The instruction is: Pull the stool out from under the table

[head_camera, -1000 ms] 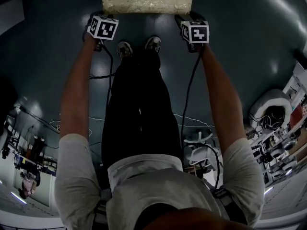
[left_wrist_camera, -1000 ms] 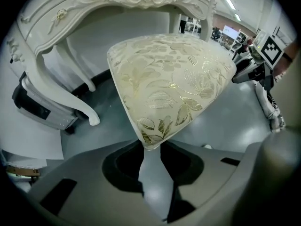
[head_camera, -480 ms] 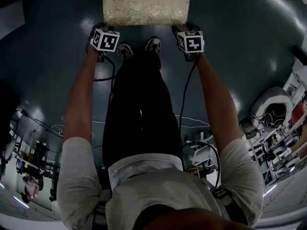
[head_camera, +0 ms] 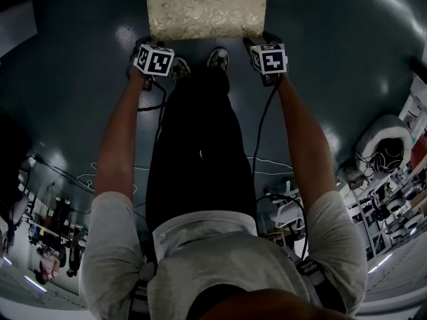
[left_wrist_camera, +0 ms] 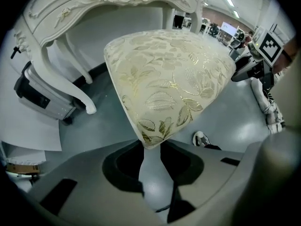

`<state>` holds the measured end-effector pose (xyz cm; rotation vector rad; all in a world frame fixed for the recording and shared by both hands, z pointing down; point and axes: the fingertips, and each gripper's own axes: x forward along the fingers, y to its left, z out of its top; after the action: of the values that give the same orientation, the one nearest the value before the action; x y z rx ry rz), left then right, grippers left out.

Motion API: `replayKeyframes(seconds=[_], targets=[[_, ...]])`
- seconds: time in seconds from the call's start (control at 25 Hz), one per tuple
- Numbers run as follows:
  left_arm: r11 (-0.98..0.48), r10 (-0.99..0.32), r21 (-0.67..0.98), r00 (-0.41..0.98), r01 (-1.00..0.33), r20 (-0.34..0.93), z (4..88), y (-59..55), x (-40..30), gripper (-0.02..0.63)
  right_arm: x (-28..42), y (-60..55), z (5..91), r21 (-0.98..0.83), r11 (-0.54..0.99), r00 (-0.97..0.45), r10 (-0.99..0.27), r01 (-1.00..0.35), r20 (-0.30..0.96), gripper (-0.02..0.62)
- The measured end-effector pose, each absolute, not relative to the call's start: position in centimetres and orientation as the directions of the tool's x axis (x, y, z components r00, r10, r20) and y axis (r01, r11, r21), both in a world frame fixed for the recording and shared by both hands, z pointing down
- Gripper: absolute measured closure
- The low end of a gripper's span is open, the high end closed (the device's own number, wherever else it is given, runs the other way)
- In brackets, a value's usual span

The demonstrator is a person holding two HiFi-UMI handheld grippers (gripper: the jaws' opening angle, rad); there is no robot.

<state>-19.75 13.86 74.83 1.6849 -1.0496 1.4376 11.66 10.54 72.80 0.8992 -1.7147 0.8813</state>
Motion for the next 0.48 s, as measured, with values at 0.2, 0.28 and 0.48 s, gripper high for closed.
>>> replayKeyframes(seconds=[0.2,0.28,0.48], targets=[[-0.429,-0.148,0.003,0.074,-0.903,0.986,75.3,16.6,-19.9,0.492,11.5,12.9,73.4,-0.147,0.469,-0.244,-0.154,-0.871,0.957,0.314],[-0.428,-0.143,0.012,0.081,-0.904,0.986,75.3,17.5,-19.7,0.492,11.6,13.8,73.3,-0.146,0.468,-0.242,-0.152,-0.871,0.958,0.314],[-0.445,-0.126,0.018,0.082,-0.895,0.989,74.7,19.1,-18.5,0.492,12.8,15.7,72.7,-0.145,0.459,-0.238,-0.150,-0.876,0.960,0.314]])
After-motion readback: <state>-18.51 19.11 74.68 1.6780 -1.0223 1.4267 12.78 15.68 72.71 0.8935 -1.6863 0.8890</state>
